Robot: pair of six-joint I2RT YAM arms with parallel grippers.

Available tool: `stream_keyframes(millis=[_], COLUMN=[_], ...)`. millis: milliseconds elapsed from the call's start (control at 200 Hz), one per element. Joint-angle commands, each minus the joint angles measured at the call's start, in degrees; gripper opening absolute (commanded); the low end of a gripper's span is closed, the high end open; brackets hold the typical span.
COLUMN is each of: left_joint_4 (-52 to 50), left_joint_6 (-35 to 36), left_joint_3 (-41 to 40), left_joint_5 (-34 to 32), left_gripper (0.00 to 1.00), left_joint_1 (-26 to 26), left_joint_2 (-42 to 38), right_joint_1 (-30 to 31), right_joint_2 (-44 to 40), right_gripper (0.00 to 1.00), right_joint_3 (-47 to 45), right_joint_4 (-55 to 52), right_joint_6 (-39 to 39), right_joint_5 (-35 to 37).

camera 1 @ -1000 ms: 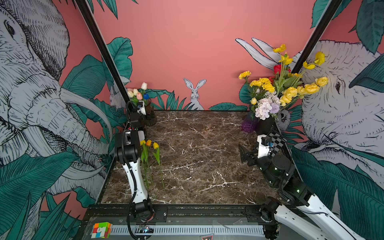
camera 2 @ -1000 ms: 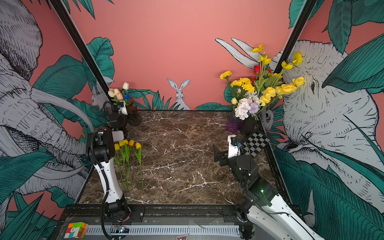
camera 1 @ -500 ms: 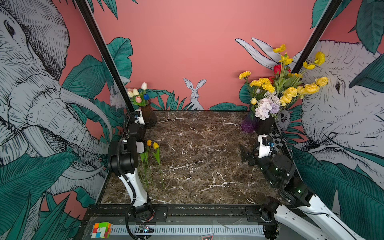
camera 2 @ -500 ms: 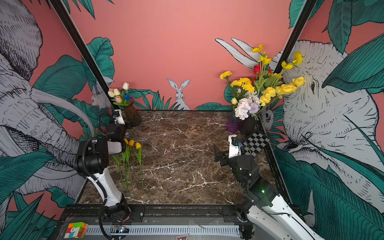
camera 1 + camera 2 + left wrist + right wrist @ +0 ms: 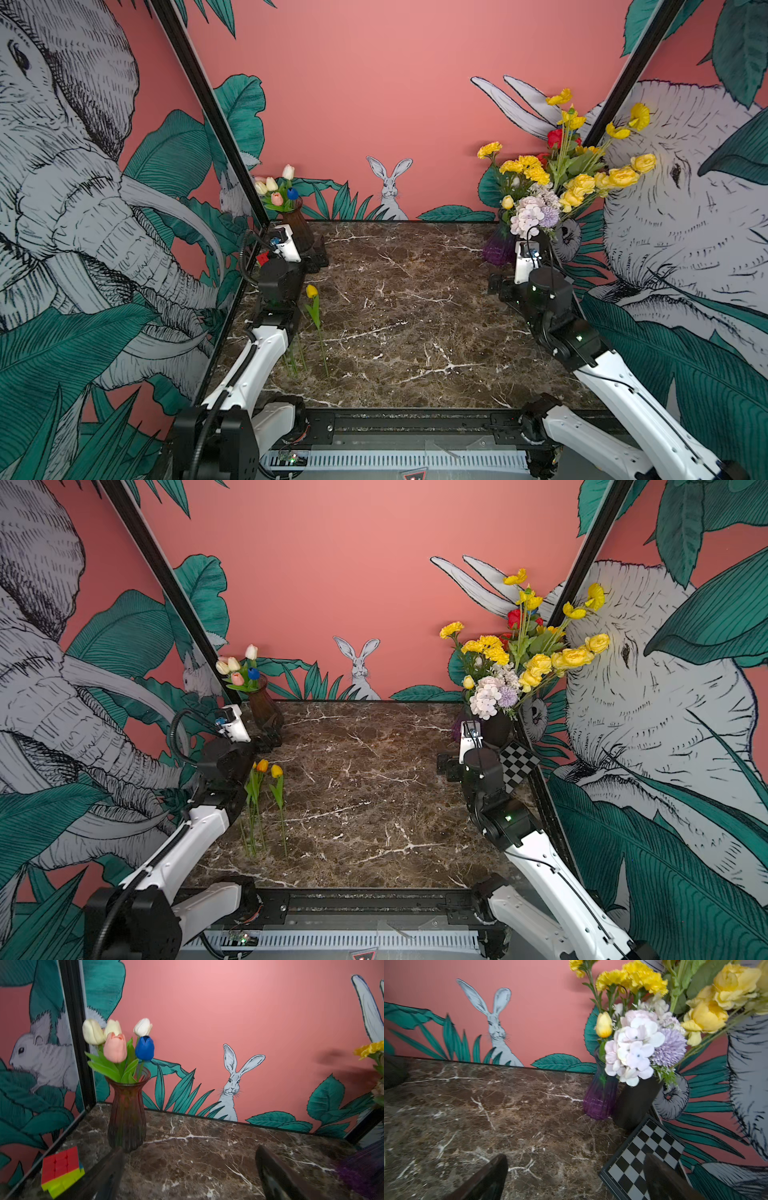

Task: Pick out yellow flowers from the vase
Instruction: Move the vase to the corner of the board, then move the vase to the center of the board.

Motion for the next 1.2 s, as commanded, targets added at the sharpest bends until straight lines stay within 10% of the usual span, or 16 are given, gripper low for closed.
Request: stream_keyframes(millis=[0,505,1195], left_joint_4=[-16.5,-11.0,-0.3], left_joint_6=[-9.3,-8.5,-8.0], left_joint_3=[0.6,-18.2,-23.5], left_joint_5=[5.5,14.5,14.7], left_gripper=[0.99,0.99,0.99], left_joint_1=[0.3,-0.4,-1.0], left_joint_2=[-2.5,-15.3,-14.6], right_joint_1=[-4.7,-15.3,-19.8], right_joint_2=[4.2,33.6,59.3], right_gripper=[1.0,0.95,0.84], right_joint_3=[1.6,0.3,6.6], right_joint_4=[4.8,39.5,69.8], right_joint_6=[1.6,0.8,-5.9], right_joint_5=[-1.8,-4.9,-5.7])
